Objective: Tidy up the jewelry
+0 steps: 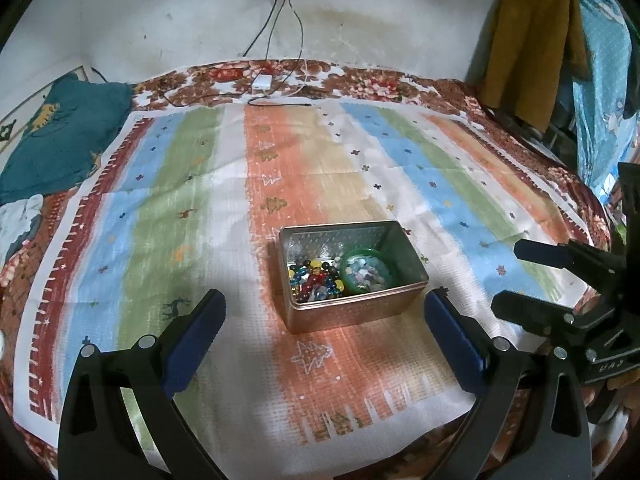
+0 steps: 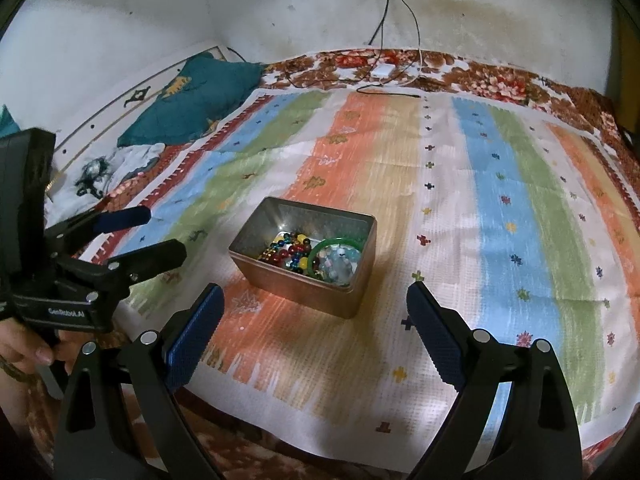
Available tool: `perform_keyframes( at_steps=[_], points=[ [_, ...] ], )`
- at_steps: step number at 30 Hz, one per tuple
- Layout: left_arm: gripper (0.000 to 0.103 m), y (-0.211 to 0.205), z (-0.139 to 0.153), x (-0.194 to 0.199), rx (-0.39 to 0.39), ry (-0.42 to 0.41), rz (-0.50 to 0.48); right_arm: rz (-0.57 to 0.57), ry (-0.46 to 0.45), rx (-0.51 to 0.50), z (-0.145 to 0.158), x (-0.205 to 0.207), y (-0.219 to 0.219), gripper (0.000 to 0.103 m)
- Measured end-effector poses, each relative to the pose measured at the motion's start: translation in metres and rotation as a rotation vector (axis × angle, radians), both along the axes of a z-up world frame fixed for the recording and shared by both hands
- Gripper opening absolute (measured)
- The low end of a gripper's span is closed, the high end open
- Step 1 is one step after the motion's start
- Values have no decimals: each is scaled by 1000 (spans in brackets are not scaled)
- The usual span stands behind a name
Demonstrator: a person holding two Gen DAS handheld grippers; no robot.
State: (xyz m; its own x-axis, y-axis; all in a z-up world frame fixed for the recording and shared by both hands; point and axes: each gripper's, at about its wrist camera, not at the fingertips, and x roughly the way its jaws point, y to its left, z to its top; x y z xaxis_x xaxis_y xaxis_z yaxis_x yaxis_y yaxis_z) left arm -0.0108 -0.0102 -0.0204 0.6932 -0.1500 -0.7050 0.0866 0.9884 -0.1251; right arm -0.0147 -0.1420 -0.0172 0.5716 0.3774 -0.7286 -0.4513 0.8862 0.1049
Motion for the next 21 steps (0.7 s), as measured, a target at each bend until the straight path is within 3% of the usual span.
perform_keyframes(
  at_steps=[21],
  points=[
    [97,-11,-2,-6,39,-18,-44,-44,-48,18,5,-6,-8,93]
  ],
)
